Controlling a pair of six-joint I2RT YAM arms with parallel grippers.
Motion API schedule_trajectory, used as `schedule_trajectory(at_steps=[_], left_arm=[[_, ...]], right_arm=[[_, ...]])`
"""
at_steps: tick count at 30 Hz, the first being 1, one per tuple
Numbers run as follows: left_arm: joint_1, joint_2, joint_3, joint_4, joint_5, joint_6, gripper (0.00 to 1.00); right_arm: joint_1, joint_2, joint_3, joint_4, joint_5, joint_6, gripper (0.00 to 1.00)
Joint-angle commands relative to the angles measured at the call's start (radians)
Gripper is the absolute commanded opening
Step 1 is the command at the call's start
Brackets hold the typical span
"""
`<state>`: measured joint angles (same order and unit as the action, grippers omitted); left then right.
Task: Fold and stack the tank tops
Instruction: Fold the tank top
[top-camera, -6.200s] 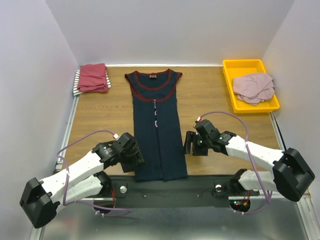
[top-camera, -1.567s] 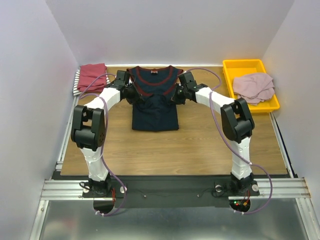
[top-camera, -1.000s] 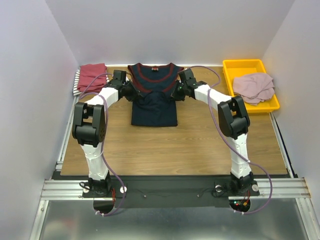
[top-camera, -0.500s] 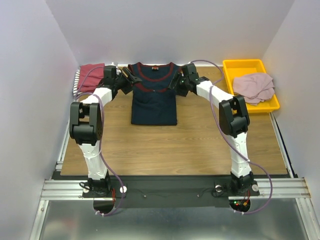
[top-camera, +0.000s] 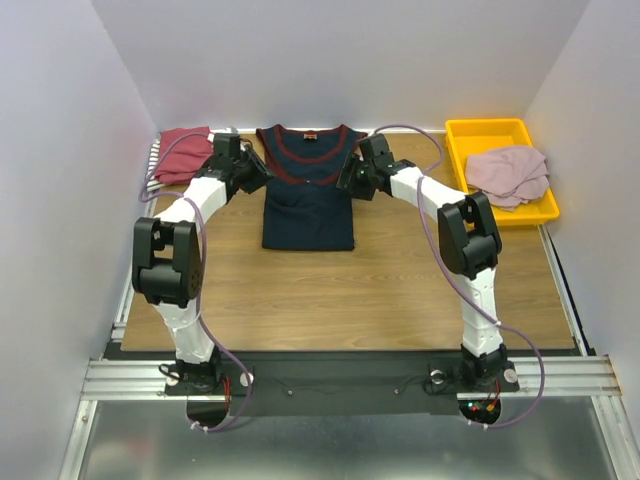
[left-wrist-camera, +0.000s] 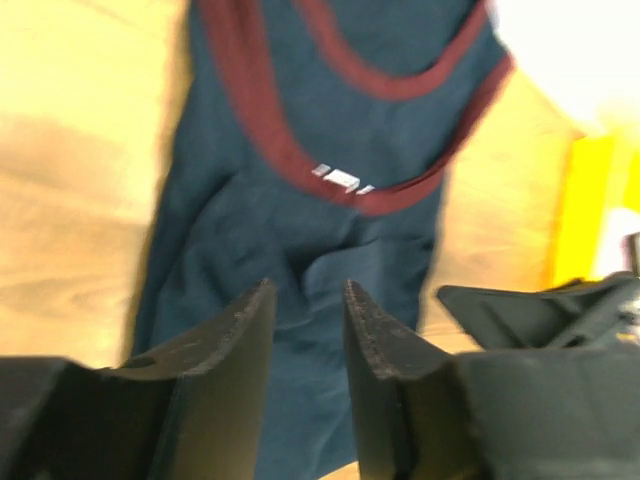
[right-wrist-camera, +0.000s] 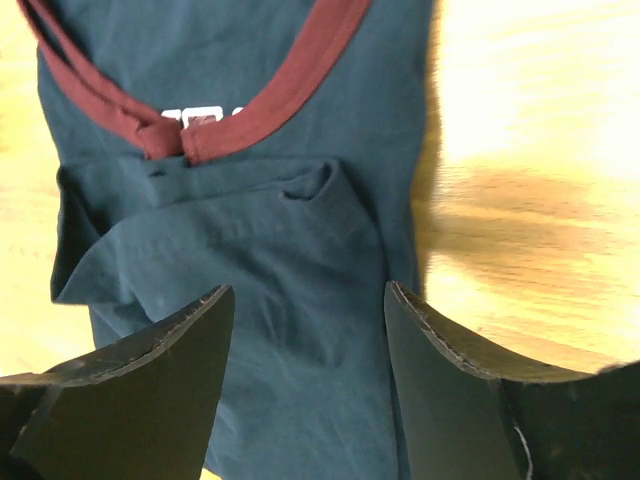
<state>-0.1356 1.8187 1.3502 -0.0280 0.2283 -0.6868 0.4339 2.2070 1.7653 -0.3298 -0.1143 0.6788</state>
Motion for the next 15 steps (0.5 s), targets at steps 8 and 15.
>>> schedule_trajectory(at_steps=[8, 15], left_arm=[[-0.094, 0.094, 0.167, -0.246, -0.221, 0.190, 0.14], [-0.121, 0.160, 0.262, -0.294, -0.342, 0.286, 0.41]], right_arm=[[0.022, 0.006, 0.059, 0.018, 0.166, -0.116, 0.59], [0.023, 0.059, 0.105, 0.031, 0.251, -0.258, 0.57]])
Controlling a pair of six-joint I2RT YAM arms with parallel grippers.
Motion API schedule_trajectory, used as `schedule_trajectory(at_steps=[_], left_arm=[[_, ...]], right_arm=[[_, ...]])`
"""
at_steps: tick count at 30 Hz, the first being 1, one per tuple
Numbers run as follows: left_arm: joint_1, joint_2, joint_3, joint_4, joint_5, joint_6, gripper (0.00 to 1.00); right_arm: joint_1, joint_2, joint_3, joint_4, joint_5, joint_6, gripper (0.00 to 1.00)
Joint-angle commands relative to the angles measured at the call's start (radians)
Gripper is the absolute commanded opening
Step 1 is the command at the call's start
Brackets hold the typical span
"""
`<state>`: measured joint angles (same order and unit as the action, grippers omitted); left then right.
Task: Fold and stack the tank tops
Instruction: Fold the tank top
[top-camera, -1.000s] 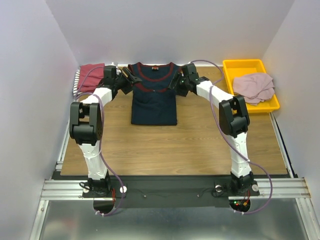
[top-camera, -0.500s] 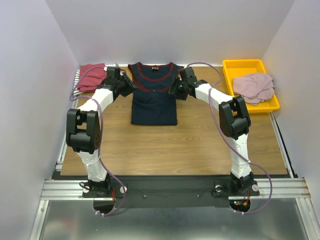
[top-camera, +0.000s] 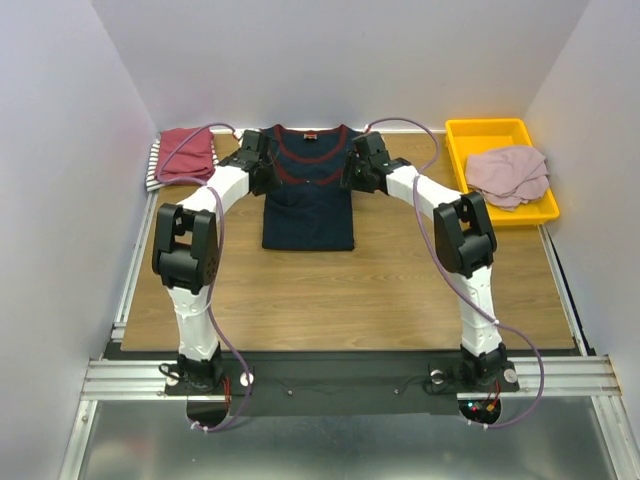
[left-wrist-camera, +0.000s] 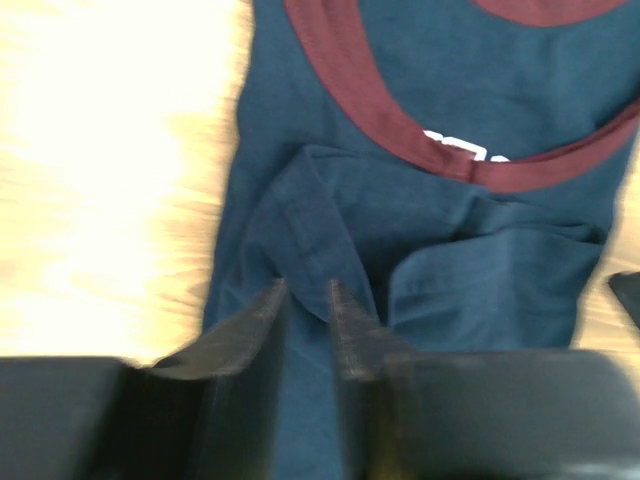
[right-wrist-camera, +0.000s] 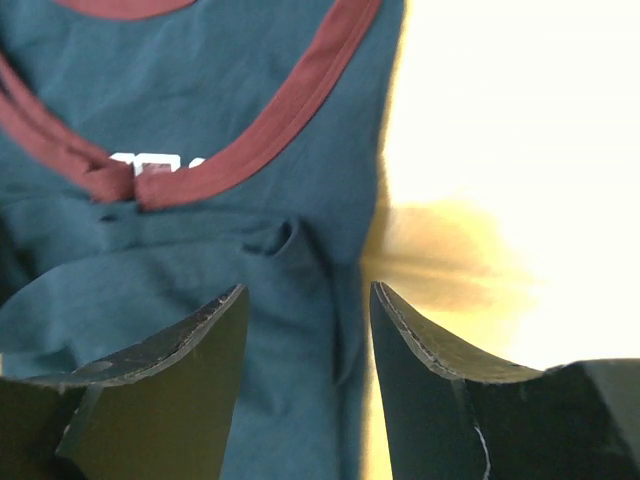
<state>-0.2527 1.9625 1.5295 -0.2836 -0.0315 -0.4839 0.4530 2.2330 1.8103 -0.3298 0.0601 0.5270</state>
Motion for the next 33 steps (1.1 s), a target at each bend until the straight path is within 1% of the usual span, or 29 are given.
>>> schedule_trajectory(at_steps=[1, 3, 6, 9, 13, 20, 21, 22, 23, 28, 32, 33], left_arm=[[-0.003, 0.027, 0.098, -0.043, -0.081, 0.091, 0.44], [-0.003, 0.058, 0.139, -0.055, -0.056, 0.122, 0.51], [-0.003, 0.094, 0.175, -0.062, -0.025, 0.149, 0.55], [-0.003, 0.134, 0.219, -0.084, -0.004, 0.166, 0.54], [-0.003, 0.167, 0.247, -0.086, 0.021, 0.180, 0.48], [-0.002, 0.217, 0.305, -0.095, -0.005, 0.166, 0.45], [-0.002, 0.222, 0.310, -0.095, -0.005, 0.163, 0.44], [-0.002, 0.228, 0.323, -0.095, -0.010, 0.159, 0.38], [0.000, 0.236, 0.331, -0.101, -0.015, 0.154, 0.35], [0.001, 0.256, 0.353, -0.089, -0.005, 0.139, 0.25], [0.001, 0.269, 0.368, -0.091, 0.005, 0.134, 0.14], [0.001, 0.272, 0.368, -0.089, 0.008, 0.134, 0.08]], right_arm=[[0.003, 0.039, 0.064, 0.035, 0.073, -0.117, 0.57], [0.003, 0.043, 0.073, 0.044, 0.067, -0.136, 0.56], [0.003, 0.042, 0.069, 0.072, 0.034, -0.154, 0.56], [0.004, 0.042, 0.069, 0.086, 0.017, -0.174, 0.56], [0.007, 0.040, 0.064, 0.095, -0.002, -0.191, 0.56], [0.013, 0.062, 0.083, 0.101, -0.012, -0.199, 0.55], [0.015, 0.066, 0.087, 0.101, -0.016, -0.200, 0.55], [0.015, 0.074, 0.096, 0.101, -0.017, -0.200, 0.55], [0.015, 0.077, 0.098, 0.101, -0.016, -0.202, 0.55], [0.016, 0.103, 0.121, 0.101, -0.023, -0.208, 0.55], [0.018, 0.116, 0.132, 0.101, -0.025, -0.209, 0.55], [0.018, 0.119, 0.136, 0.101, -0.023, -0.209, 0.54]])
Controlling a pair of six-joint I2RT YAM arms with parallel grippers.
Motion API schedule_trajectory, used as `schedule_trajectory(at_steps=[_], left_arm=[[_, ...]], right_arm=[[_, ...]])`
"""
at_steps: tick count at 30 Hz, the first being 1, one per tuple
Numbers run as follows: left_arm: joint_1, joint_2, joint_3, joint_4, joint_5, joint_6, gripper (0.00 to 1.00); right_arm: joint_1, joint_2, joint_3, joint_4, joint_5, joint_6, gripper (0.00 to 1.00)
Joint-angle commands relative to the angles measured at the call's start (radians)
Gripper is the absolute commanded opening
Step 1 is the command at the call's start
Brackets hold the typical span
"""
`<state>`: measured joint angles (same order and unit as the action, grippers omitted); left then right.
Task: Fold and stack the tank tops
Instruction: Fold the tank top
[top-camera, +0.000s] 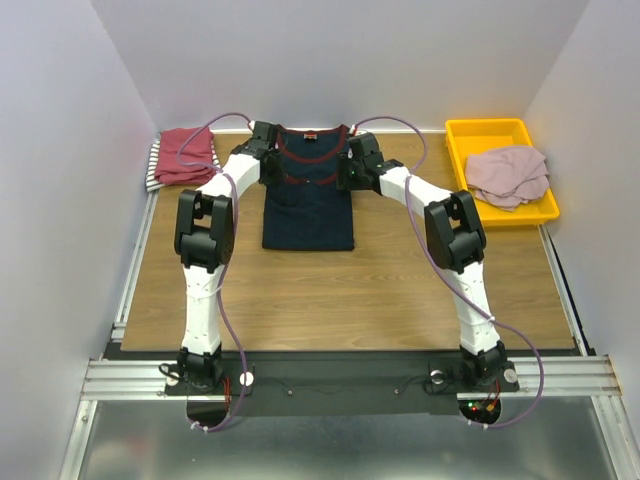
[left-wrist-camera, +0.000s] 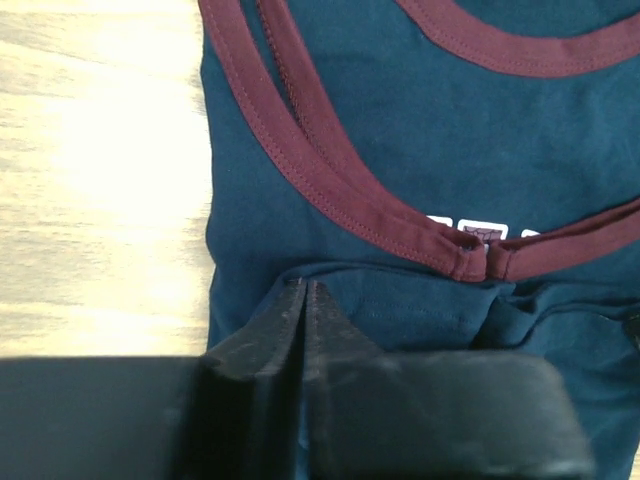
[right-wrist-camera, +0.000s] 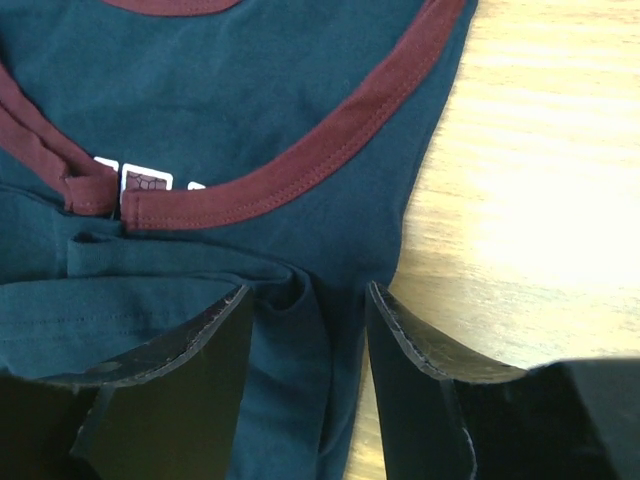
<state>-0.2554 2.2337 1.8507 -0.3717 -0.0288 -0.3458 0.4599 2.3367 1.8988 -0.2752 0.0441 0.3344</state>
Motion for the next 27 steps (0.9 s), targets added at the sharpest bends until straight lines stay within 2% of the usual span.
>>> schedule_trajectory(at_steps=[1, 6, 9, 10, 12, 14, 20, 27], left_arm=[[0.005, 0.001, 0.048, 0.002, 0.009, -0.004, 0.06], [0.008, -0.013, 0.045, 0.014, 0.013, -0.009, 0.03], [0.011, -0.028, 0.051, 0.008, 0.013, -0.005, 0.16], [0.011, -0.034, 0.050, 0.008, 0.009, -0.002, 0.27], [0.013, -0.057, 0.039, 0.014, 0.003, 0.013, 0.41], [0.015, -0.077, 0.031, 0.022, -0.013, 0.030, 0.45], [0.016, -0.063, 0.036, -0.001, 0.055, 0.094, 0.49], [0.022, -0.094, 0.010, 0.028, 0.125, 0.088, 0.56]], right_arm=[[0.011, 0.016, 0.048, 0.047, -0.001, -0.017, 0.50], [0.011, 0.012, 0.052, 0.047, 0.026, -0.014, 0.29], [0.011, 0.007, 0.052, 0.045, 0.045, -0.012, 0.18], [0.011, 0.000, 0.049, 0.045, 0.053, -0.009, 0.17], [0.011, -0.010, 0.045, 0.047, 0.079, -0.002, 0.15], [0.011, -0.020, 0.042, 0.047, 0.111, 0.008, 0.14], [0.011, -0.016, 0.048, 0.045, 0.146, 0.015, 0.15], [0.011, -0.002, 0.054, 0.047, 0.165, 0.029, 0.18]])
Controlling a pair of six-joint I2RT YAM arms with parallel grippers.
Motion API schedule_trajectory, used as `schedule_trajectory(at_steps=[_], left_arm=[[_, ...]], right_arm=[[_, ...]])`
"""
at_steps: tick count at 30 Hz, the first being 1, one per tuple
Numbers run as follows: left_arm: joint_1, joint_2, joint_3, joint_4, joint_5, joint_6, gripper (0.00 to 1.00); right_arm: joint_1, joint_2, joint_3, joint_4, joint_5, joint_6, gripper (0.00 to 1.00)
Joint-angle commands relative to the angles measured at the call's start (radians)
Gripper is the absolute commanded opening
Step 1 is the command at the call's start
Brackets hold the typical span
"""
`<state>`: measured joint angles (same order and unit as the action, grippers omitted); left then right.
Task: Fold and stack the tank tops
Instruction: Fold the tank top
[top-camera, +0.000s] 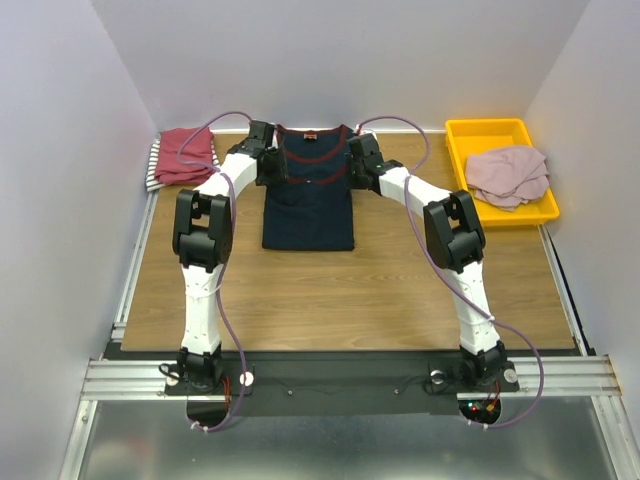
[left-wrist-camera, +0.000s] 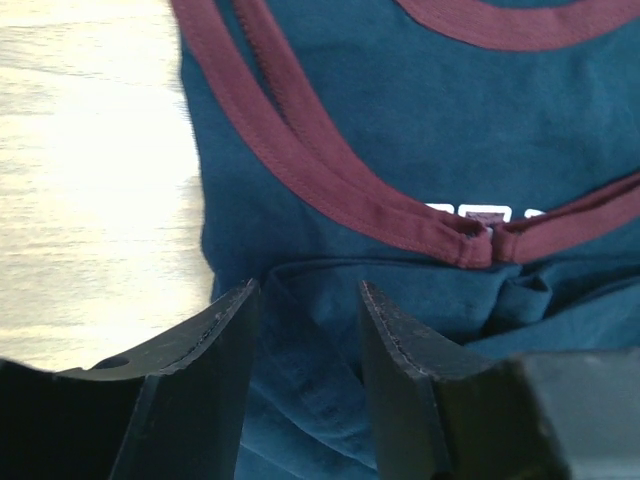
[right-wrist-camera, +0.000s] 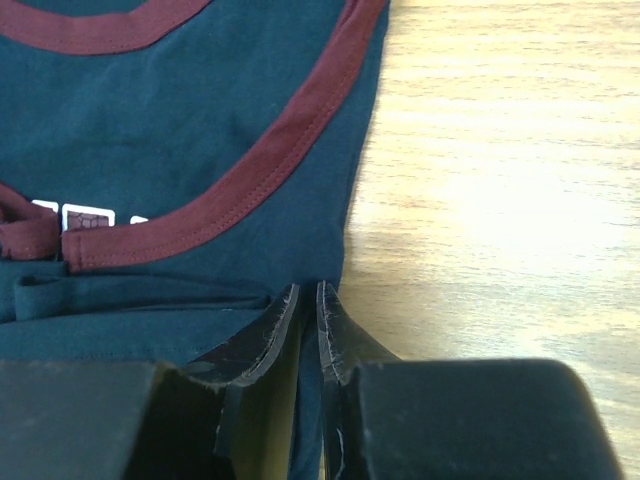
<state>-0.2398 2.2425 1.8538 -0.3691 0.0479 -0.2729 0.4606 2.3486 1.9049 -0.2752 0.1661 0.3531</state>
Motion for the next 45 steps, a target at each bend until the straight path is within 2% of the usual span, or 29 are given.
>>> schedule_trajectory(at_steps=[1, 8, 12, 15, 18, 19, 23, 27, 37, 45], left_arm=[[0.008, -0.115, -0.019, 0.041, 0.058, 0.005, 0.58], [0.037, -0.244, -0.136, 0.154, 0.107, -0.045, 0.59], [0.034, -0.297, -0.179, 0.107, 0.061, -0.057, 0.54], [0.016, -0.320, -0.231, 0.076, 0.006, -0.040, 0.52], [-0.007, -0.317, -0.258, 0.044, -0.011, -0.014, 0.40], [-0.013, -0.317, -0.261, 0.030, -0.014, -0.009, 0.28], [-0.033, -0.317, -0.278, 0.002, 0.000, 0.000, 0.00], [-0.065, -0.298, -0.277, -0.007, 0.018, 0.000, 0.00], [-0.085, -0.146, -0.113, -0.037, 0.040, -0.051, 0.00], [-0.079, -0.054, -0.044, -0.014, 0.015, -0.068, 0.00]], right_arm=[[0.010, -0.009, 0.049, 0.047, 0.042, 0.009, 0.18], [0.010, -0.006, 0.062, 0.047, 0.055, 0.009, 0.18], [0.010, -0.021, 0.078, 0.047, 0.056, 0.004, 0.29], [0.010, -0.040, 0.088, 0.047, 0.047, 0.000, 0.42], [0.010, -0.061, 0.083, 0.047, 0.032, 0.007, 0.44], [0.010, -0.083, 0.074, 0.047, 0.023, 0.017, 0.44], [0.013, -0.147, 0.011, 0.047, -0.048, 0.050, 0.44], [0.026, -0.221, -0.093, 0.048, -0.098, 0.090, 0.43], [0.110, -0.377, -0.363, 0.073, -0.161, 0.179, 0.42], [0.148, -0.374, -0.446, 0.102, -0.211, 0.202, 0.42]])
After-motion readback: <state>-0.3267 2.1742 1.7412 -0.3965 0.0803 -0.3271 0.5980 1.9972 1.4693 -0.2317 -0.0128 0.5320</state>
